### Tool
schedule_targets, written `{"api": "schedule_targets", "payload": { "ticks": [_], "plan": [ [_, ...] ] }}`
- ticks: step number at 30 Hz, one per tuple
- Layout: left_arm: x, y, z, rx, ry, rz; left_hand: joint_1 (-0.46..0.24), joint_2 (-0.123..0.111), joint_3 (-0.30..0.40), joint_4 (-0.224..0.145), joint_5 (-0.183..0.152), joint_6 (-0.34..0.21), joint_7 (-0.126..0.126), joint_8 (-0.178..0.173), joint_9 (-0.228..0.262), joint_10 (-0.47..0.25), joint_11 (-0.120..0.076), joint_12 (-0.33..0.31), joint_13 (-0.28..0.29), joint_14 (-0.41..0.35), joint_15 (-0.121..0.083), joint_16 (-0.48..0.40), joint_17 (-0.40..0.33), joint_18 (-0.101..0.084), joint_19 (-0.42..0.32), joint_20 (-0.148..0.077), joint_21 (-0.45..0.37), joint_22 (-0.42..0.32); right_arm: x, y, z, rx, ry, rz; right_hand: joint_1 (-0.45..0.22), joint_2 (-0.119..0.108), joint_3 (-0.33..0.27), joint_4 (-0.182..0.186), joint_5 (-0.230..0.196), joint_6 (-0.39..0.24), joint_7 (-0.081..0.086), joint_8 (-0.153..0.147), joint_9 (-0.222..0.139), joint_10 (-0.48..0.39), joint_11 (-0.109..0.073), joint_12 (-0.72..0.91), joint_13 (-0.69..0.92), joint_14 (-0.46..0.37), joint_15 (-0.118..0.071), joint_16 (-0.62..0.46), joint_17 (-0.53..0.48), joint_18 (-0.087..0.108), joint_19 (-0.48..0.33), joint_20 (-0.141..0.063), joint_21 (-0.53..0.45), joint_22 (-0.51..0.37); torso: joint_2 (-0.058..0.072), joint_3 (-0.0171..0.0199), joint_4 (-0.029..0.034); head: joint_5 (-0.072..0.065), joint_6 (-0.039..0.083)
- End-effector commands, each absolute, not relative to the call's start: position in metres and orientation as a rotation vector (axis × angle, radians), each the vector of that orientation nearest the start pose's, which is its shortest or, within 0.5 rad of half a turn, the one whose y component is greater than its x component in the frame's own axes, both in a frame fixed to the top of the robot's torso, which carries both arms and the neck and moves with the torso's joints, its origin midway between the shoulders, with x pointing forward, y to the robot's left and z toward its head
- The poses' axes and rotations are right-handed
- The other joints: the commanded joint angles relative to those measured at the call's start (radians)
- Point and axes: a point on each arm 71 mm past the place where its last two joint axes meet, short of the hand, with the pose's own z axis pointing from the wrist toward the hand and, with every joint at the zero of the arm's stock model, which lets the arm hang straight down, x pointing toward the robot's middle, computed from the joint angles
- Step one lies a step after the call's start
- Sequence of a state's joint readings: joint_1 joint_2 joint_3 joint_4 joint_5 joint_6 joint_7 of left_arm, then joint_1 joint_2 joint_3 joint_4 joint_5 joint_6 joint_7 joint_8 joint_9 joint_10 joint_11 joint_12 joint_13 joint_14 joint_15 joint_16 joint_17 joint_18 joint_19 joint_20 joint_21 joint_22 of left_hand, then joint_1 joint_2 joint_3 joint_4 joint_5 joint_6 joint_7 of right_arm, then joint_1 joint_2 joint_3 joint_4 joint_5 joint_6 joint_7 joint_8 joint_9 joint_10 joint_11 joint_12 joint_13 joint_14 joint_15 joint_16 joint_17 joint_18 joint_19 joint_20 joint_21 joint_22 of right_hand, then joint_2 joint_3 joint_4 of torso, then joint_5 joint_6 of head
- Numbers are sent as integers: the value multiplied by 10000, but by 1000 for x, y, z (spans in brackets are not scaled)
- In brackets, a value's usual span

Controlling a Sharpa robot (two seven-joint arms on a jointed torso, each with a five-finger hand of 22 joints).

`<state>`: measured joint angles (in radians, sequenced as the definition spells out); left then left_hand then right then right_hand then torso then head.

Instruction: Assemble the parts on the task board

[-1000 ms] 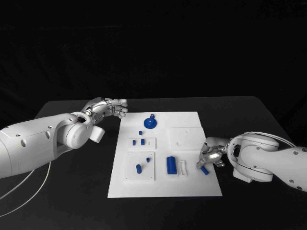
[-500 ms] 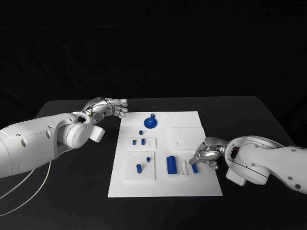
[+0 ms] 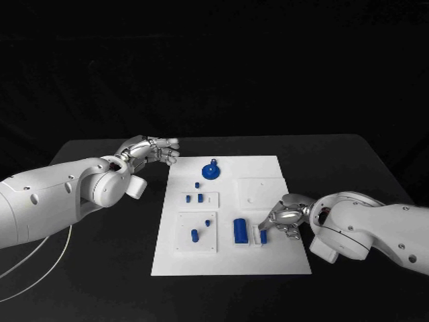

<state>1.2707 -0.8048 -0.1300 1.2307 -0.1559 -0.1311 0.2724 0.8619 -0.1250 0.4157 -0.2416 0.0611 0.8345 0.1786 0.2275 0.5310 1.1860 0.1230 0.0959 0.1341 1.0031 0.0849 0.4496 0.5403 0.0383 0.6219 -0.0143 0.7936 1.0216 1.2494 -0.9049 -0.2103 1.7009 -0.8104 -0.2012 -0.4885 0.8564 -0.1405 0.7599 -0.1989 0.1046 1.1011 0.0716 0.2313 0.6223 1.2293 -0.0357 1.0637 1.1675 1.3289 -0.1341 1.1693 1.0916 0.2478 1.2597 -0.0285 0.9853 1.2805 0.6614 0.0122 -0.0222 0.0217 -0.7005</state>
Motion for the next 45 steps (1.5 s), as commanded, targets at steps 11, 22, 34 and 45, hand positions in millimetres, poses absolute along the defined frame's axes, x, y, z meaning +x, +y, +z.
{"api": "schedule_targets", "payload": {
  "ticks": [11, 22, 34, 45],
  "plan": [
    [535, 271, -195, -9743, 16065, -13338, -66, 43, -57, -25, -24, -77, 24, 68, -15, -67, 14, -58, -6, 42, 7, -56, 24, 198, -31, 5, -45, 15, 424, -196, -244, 5178, 23035, 6250, 29, -47, -110, -13, 83, 38, 10, 49, -16, 31, -26, 6, 0, 9, -48, 32, -14, 140, 22, -77, 28, -18, -2, 3, 1, -2, 18],
    [535, 271, -195, -9731, 16083, -13327, -69, 46, -59, -26, -26, -78, 24, 70, -16, -66, 14, -58, -5, 43, 7, -63, 32, 197, -30, 5, -48, 18, 423, -192, -244, 4904, 23122, 6287, 37, -57, -152, -43, 118, 34, 10, 48, -22, 26, -25, 9, 3, 6, -50, 34, -18, 140, 18, -85, 30, -19, -3, -3, 2, 17, 24],
    [535, 272, -195, -9642, 16169, -13180, -74, 43, -62, -28, -27, -80, 24, 71, -18, -66, 15, -58, -5, 45, 7, -69, 40, 197, -29, 5, -50, 22, 424, -192, -245, 4699, 23276, 6094, -127, -214, -493, -83, 99, -19, 24, 29, -53, -27, -1, 3, 11, -14, -42, 29, -34, 140, -13, -97, 25, -27, -1, -2, -3, 56, 15],
    [535, 273, -195, -9666, 16179, -13100, -74, 48, -61, -28, -25, -82, 24, 72, -19, -61, 12, -55, -3, 51, 6, -73, 50, 199, -24, 4, -51, 27, 424, -191, -245, 4605, 23205, 6132, -513, -259, -1477, -267, 44, -62, 24, 37, -69, -81, -13, 9, 24, -47, -54, 34, -44, 140, -74, -143, 3, -52, -1, 7, -10, 81, 22]
  ]
}}
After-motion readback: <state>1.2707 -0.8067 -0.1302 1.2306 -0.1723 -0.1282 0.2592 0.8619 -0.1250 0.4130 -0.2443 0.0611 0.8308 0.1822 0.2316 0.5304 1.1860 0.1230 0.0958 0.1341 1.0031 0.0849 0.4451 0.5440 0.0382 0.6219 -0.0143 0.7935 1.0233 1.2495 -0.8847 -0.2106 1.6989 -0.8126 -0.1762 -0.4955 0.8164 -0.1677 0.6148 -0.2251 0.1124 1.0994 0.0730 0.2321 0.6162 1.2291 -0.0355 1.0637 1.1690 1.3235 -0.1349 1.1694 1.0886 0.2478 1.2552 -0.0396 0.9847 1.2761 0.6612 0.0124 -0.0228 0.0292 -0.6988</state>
